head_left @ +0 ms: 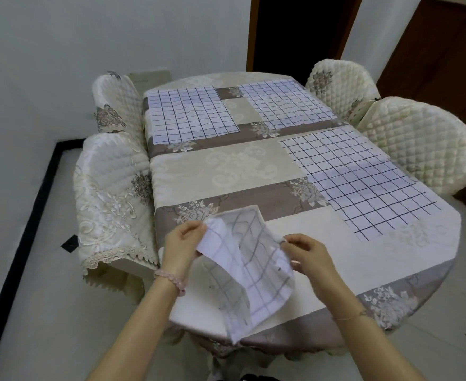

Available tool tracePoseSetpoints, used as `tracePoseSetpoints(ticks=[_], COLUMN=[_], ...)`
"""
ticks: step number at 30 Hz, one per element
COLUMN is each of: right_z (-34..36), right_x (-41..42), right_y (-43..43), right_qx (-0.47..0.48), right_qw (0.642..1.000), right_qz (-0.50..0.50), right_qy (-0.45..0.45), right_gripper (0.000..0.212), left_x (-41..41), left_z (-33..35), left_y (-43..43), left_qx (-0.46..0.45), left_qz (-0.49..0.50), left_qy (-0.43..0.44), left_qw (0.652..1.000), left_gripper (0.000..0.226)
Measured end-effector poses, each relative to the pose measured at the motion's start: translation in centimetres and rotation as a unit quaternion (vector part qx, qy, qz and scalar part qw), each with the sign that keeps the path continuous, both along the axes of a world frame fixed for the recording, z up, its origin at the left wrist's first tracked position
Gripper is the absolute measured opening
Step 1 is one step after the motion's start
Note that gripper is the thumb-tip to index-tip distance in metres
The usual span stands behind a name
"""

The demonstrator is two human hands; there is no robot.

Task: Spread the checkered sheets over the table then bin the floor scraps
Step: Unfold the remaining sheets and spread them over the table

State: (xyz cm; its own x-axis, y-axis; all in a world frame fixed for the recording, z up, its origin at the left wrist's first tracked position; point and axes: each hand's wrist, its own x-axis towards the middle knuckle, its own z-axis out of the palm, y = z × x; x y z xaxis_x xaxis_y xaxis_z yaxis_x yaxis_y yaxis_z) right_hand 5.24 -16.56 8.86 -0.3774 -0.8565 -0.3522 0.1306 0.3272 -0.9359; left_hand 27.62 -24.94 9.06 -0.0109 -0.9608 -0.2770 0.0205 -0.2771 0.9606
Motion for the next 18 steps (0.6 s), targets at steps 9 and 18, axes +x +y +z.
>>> tracePoseSetpoints(ticks=[9,18], right_z=[-0.7,-5.7], right_x=[-6.5,-9.1], right_y=[-1.7,-3.7], right_qx=[0.028,0.069], right_qw=[0.997,0.994], right_qz=[0.044,0.003], right_qy=[0.062,0.087], right_gripper=[0.014,0.022], left_x=[3.3,4.7], left_z=[0.1,-7.0], left_y=[-5.4,-0.8], left_qx=[-0.073,0.243], left_qz=[-0.001,-0.127], left_qy=[-0.178,-0.018], left_qw=[0.981,0.962], left_gripper=[0.008,0.022])
